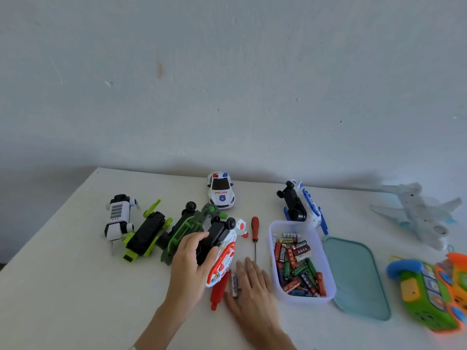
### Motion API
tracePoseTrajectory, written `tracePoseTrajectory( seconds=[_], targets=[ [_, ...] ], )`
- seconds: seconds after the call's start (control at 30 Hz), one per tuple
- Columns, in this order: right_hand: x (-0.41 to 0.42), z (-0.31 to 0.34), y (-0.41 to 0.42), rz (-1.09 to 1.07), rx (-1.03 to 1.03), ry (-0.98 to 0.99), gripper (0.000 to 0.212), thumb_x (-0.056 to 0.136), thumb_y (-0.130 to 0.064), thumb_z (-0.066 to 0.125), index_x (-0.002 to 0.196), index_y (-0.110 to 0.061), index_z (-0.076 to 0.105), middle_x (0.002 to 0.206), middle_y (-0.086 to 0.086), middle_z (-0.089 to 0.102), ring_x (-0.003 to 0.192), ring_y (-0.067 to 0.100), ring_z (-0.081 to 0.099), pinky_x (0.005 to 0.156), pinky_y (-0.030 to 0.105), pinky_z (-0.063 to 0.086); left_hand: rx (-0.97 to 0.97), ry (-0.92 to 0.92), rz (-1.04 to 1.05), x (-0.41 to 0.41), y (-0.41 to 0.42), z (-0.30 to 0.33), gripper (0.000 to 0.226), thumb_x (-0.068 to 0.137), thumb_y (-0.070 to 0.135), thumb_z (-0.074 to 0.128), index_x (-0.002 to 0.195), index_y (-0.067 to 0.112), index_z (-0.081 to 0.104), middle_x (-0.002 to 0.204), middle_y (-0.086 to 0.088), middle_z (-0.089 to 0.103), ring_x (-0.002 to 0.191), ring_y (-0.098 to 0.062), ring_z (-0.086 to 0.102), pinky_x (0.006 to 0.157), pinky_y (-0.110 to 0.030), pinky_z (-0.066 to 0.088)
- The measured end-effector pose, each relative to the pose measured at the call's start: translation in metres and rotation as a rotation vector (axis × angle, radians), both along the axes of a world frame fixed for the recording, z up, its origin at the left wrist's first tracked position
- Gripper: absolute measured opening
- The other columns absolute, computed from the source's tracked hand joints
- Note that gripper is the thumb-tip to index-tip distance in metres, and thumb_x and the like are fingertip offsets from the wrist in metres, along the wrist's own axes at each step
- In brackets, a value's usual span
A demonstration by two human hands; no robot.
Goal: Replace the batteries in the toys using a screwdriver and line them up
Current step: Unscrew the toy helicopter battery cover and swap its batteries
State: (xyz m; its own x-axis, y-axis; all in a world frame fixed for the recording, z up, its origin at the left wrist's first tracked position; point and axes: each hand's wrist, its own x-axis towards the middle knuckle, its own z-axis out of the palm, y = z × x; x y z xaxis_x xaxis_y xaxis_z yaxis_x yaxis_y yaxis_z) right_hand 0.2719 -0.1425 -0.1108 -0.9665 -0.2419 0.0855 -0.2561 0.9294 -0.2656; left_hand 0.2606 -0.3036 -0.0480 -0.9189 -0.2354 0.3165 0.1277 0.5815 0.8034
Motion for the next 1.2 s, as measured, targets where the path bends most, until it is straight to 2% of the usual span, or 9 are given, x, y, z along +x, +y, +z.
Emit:
tracePoseTrajectory(
  seconds=[0.3,0.5,0.6,0.7,0.77,0.87,0.93,1.03,1.2],
  targets=[
    [0.007,0.010,0.008,0.082,-0.073,0.038,0.063,0.094,-0.062,0.014,0.127,-0.019,0.045,0.129,-0.001,0.059,0.124,0.013,0.040,0.095,0.024,0.043,-0.064,0.060,0.043,0.008,-0.002,-0.002,0.038,0.087,0.025,0.062,0.118,0.004,0.061,0.112,0.004,0.054,0.105,-0.016,0.056,0.082,-0.037,0.055],
    [0.008,0.030,0.048,0.361,-0.423,0.384,0.038,0.083,-0.035,0.059,0.117,-0.019,0.052,0.122,0.003,0.061,0.116,0.013,0.052,0.092,0.023,0.048,-0.196,0.188,0.236,0.016,0.011,0.009,0.048,0.093,0.041,0.050,0.115,0.000,0.062,0.120,-0.015,0.053,0.114,-0.030,0.052,0.090,-0.049,0.051],
    [-0.009,0.055,0.094,0.337,-0.458,0.444,0.023,0.081,-0.025,0.061,0.103,-0.019,0.058,0.102,-0.002,0.065,0.096,0.010,0.057,0.084,0.020,0.044,-0.301,0.368,0.296,0.028,0.041,0.030,0.040,0.087,0.031,0.053,0.109,-0.001,0.066,0.124,-0.020,0.051,0.122,-0.034,0.045,0.099,-0.048,0.042],
    [-0.043,0.070,0.137,0.232,-0.261,0.278,0.019,0.082,-0.027,0.052,0.100,-0.025,0.059,0.095,-0.009,0.064,0.086,0.013,0.059,0.080,0.019,0.037,-0.256,0.452,0.063,0.030,0.087,0.039,0.028,0.087,0.024,0.054,0.107,0.008,0.065,0.117,-0.008,0.055,0.110,-0.019,0.053,0.095,-0.030,0.044],
    [-0.068,0.073,0.153,0.247,-0.036,0.120,0.031,0.086,-0.027,0.050,0.115,-0.024,0.058,0.113,-0.008,0.062,0.104,0.015,0.057,0.095,0.027,0.033,-0.323,0.294,-0.149,0.020,0.120,0.029,0.027,0.086,0.029,0.053,0.109,0.019,0.061,0.110,0.006,0.056,0.101,-0.007,0.055,0.089,-0.021,0.047],
    [-0.101,0.077,0.161,0.353,0.206,-0.087,0.053,0.084,-0.028,0.053,0.136,-0.022,0.042,0.137,-0.005,0.047,0.128,0.016,0.041,0.110,0.037,0.018,-0.704,-0.010,-0.187,-0.013,0.161,0.005,0.038,0.071,0.040,0.072,0.105,0.024,0.067,0.108,0.006,0.064,0.107,-0.016,0.061,0.092,-0.041,0.049],
    [-0.117,0.076,0.159,0.412,0.274,-0.119,0.063,0.082,-0.031,0.056,0.140,-0.019,0.035,0.140,-0.002,0.043,0.131,0.018,0.038,0.111,0.043,0.017,-0.921,-0.231,-0.146,-0.038,0.176,0.004,0.046,0.078,0.044,0.067,0.117,0.020,0.063,0.122,-0.001,0.061,0.132,-0.031,0.044,0.106,-0.059,0.028],
    [-0.129,0.070,0.157,0.456,0.337,-0.150,0.070,0.083,-0.036,0.055,0.144,-0.015,0.027,0.142,0.005,0.037,0.134,0.023,0.032,0.108,0.050,0.020,-1.003,-0.473,-0.125,-0.064,0.179,0.001,0.060,0.096,0.050,0.040,0.143,0.013,0.035,0.145,-0.008,0.041,0.146,-0.041,-0.001,0.109,-0.065,-0.011],
    [-0.130,0.064,0.154,0.483,0.485,-0.061,0.063,0.089,-0.040,0.050,0.139,-0.007,0.030,0.135,0.013,0.037,0.122,0.033,0.038,0.104,0.053,0.026,-1.052,-0.532,-0.114,-0.073,0.179,-0.006,0.081,0.092,0.066,0.032,0.149,0.009,0.021,0.151,-0.009,0.031,0.145,-0.041,-0.009,0.106,-0.066,-0.016]
  ],
)
